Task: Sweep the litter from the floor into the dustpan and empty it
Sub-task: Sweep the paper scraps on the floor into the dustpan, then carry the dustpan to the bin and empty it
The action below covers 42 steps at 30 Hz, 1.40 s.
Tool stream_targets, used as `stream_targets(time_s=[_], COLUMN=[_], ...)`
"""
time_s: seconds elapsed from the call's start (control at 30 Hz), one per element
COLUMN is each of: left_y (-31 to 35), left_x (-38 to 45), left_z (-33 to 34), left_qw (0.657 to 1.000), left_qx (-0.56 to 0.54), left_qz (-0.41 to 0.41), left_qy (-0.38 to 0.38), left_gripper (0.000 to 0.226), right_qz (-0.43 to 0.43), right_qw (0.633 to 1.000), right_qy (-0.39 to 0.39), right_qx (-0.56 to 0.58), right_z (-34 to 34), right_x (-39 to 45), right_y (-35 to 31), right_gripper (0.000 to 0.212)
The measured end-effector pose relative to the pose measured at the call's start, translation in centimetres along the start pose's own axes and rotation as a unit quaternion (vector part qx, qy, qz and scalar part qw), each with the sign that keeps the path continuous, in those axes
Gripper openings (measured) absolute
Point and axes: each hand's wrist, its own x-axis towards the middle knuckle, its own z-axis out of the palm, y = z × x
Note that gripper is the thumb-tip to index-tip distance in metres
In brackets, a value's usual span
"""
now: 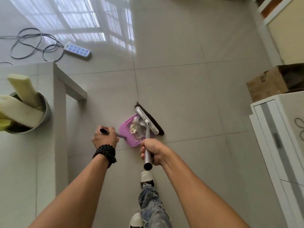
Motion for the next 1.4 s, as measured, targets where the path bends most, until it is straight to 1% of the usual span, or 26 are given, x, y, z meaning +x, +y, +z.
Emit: stream_targets(time_s=[0.13, 0.3, 0.4, 0.5, 0.6, 0.67, 0.83, 0.97, 1.03, 1.13, 1.23, 1.27, 1.33, 1.4], left_y=[0.9, -0.3, -0.9, -1.3, -2.2, -3.1, -5.0, -6.6, -7.8, -10.4, -13.3, -14.9, -16.9, -20.3], left_x=[-1.9, -4.5, -6.6, -9.7, -13.3, -16.7, -24.7, -31.6, -35.4, -41.7, -47.5, -50.4, -54.3, -59.6], left_z=[0.3, -2.2, -4.3, -6.7, -8.9, -10.5, -12.9, -13.2, -12.8, -11.6, -10.5, -10.1, -9.4, -8.7], left_qw=[0.999, 0.995, 0.992, 0.988, 0.985, 0.978, 0.960, 0.940, 0.927, 0.898, 0.873, 0.863, 0.850, 0.829], left_qx=[0.028, 0.037, 0.041, 0.029, 0.006, -0.002, -0.023, -0.009, 0.006, 0.039, 0.057, 0.067, 0.072, 0.089], left_qz=[0.029, 0.079, 0.103, 0.129, 0.152, 0.176, 0.223, 0.254, 0.270, 0.306, 0.327, 0.333, 0.338, 0.359], left_qy=[-0.027, -0.044, -0.065, -0.074, -0.087, -0.108, -0.170, -0.227, -0.261, -0.315, -0.356, -0.373, -0.398, -0.419], left_gripper=[0.017, 0.021, 0.020, 0.011, 0.011, 0.011, 0.016, 0.023, 0.027, 0.031, 0.027, 0.025, 0.023, 0.022], right_qz=[0.010, 0.004, -0.010, -0.036, -0.068, -0.093, -0.151, -0.188, -0.201, -0.226, -0.230, -0.234, -0.237, -0.238], right_qw=[0.997, 0.994, 0.990, 0.986, 0.981, 0.975, 0.956, 0.936, 0.922, 0.895, 0.878, 0.868, 0.860, 0.850], right_qy=[-0.044, -0.064, -0.065, -0.064, -0.064, -0.057, -0.026, 0.001, 0.016, 0.048, 0.081, 0.095, 0.114, 0.132], right_qx=[0.058, 0.086, 0.124, 0.149, 0.171, 0.193, 0.249, 0.298, 0.331, 0.381, 0.412, 0.429, 0.437, 0.451], right_z=[-1.2, -4.1, -5.1, -5.6, -5.9, -6.1, -7.4, -9.5, -10.8, -13.3, -15.4, -16.5, -17.8, -19.4], right_x=[-2.9, -7.1, -9.8, -13.0, -16.8, -19.6, -25.4, -30.1, -32.0, -34.7, -37.1, -38.0, -39.3, -40.7], right_y=[0.8, 3.0, 5.8, 10.0, 14.9, 19.1, 28.5, 36.5, 40.8, 48.0, 54.4, 57.8, 62.0, 67.9], right_gripper=[0.022, 0.032, 0.031, 0.032, 0.033, 0.033, 0.030, 0.030, 0.028, 0.025, 0.026, 0.026, 0.028, 0.029])
